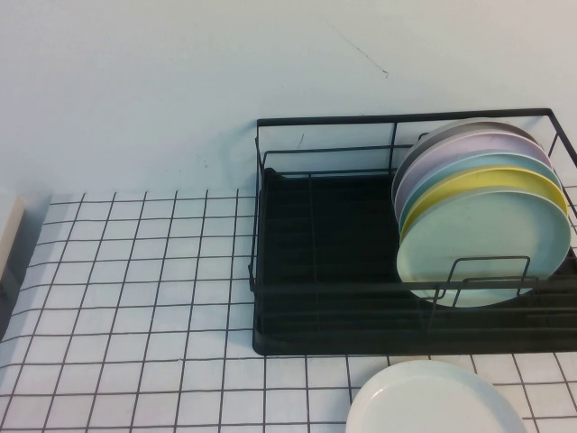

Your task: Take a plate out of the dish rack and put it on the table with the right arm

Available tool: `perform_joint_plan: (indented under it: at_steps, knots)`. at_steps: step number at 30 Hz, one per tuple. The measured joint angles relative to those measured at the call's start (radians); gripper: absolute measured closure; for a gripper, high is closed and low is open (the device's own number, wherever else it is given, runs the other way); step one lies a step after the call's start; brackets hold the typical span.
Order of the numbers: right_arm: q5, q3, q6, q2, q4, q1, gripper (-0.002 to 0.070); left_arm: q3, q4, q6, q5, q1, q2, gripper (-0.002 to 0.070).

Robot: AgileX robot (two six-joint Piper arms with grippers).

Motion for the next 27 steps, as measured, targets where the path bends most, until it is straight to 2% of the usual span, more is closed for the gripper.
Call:
perform_joint_plan:
  at_steps: [17, 20, 25, 27]
  knots:
    - [-0.004, 0.000, 0.006, 0.000, 0.032, 0.000, 0.0678, 0.000, -0.002, 0.000, 0.000, 0.000, 0.000, 0.0677]
    - [-0.017, 0.000, 0.039, 0.000, 0.174, 0.000, 0.0678, 0.000, -0.002, 0.000, 0.000, 0.000, 0.000, 0.0677]
    - [-0.042, 0.008, 0.159, 0.000, 0.657, 0.000, 0.0678, 0.000, -0.002, 0.000, 0.000, 0.000, 0.000, 0.0677]
    - [-0.055, 0.008, 0.173, 0.000, 0.783, 0.000, 0.0678, 0.000, -0.002, 0.000, 0.000, 0.000, 0.000, 0.0677]
